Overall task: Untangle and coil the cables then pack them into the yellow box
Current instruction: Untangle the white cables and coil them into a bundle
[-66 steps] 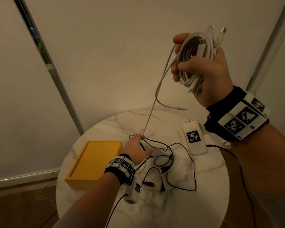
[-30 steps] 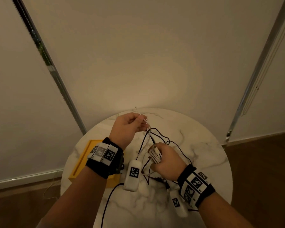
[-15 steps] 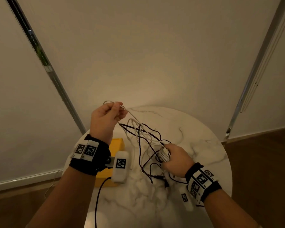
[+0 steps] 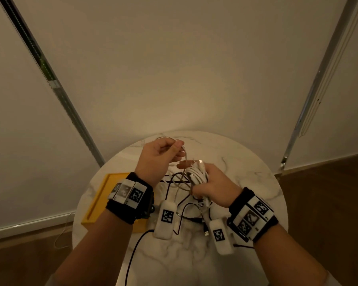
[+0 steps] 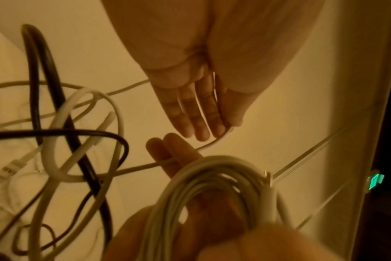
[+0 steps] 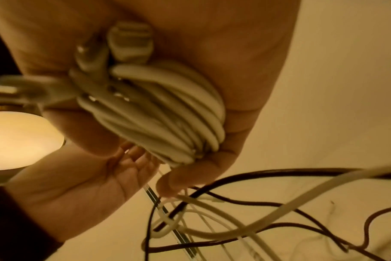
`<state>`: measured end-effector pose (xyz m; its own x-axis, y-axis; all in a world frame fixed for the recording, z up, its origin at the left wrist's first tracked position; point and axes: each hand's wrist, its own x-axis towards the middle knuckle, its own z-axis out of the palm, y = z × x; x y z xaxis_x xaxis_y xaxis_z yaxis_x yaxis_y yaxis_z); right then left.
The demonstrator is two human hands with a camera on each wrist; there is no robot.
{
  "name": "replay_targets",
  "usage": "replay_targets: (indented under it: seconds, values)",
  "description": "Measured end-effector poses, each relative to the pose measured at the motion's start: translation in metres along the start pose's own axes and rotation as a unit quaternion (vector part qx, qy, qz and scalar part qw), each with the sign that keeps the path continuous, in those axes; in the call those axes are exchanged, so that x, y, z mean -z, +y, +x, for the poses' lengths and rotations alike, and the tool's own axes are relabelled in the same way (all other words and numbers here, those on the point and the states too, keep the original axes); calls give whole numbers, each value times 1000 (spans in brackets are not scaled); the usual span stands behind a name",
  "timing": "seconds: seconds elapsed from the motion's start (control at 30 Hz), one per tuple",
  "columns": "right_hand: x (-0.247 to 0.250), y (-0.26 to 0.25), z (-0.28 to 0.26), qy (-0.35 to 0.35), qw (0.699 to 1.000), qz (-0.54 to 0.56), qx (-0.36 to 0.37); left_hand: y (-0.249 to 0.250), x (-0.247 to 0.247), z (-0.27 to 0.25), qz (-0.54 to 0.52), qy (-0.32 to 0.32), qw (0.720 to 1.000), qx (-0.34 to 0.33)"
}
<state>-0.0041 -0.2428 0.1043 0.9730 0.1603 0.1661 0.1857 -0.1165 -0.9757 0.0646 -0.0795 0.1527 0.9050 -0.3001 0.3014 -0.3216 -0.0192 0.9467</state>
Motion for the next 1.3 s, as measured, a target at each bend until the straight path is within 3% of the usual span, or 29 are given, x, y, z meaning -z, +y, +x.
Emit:
replay_targets:
  seconds: [0.13, 0.23, 0.3, 0.4, 0.53, 0.83, 0.93, 1.0, 1.1, 1.2, 1.3]
  values:
    - [1, -9, 8, 28, 999, 37, -9, -15, 3, -3, 138, -50, 988, -46]
    - [7, -14, 10, 51, 994, 92, 7, -37, 8, -14, 325, -160, 932, 1]
    - [11, -15, 13, 69, 993, 92, 11, -46, 10, -22, 361, -183, 914, 11]
    - [20, -16, 16, 99, 993, 55, 25, -48, 14, -27, 327, -150, 933, 16]
    - [34, -26, 19, 135, 986, 91, 23, -41, 18, -29, 305, -108, 946, -5]
    - [58, -50, 26, 186, 973, 125, 65, -46, 31, -20, 300, 18, 954, 7]
    - [64, -55, 26, 170, 974, 136, 66, -51, 38, -18, 349, 9, 933, 82]
    - [61, -57, 26, 141, 981, 120, 63, -48, 35, -20, 372, -5, 926, 55]
    - [53, -59, 29, 121, 984, 114, 59, -33, 22, -25, 303, -58, 950, -47]
    - [50, -59, 30, 118, 984, 123, 48, -19, 10, -26, 153, -94, 984, -14]
    - [51, -58, 30, 118, 987, 108, 30, -10, 2, -29, 119, -77, 990, -28]
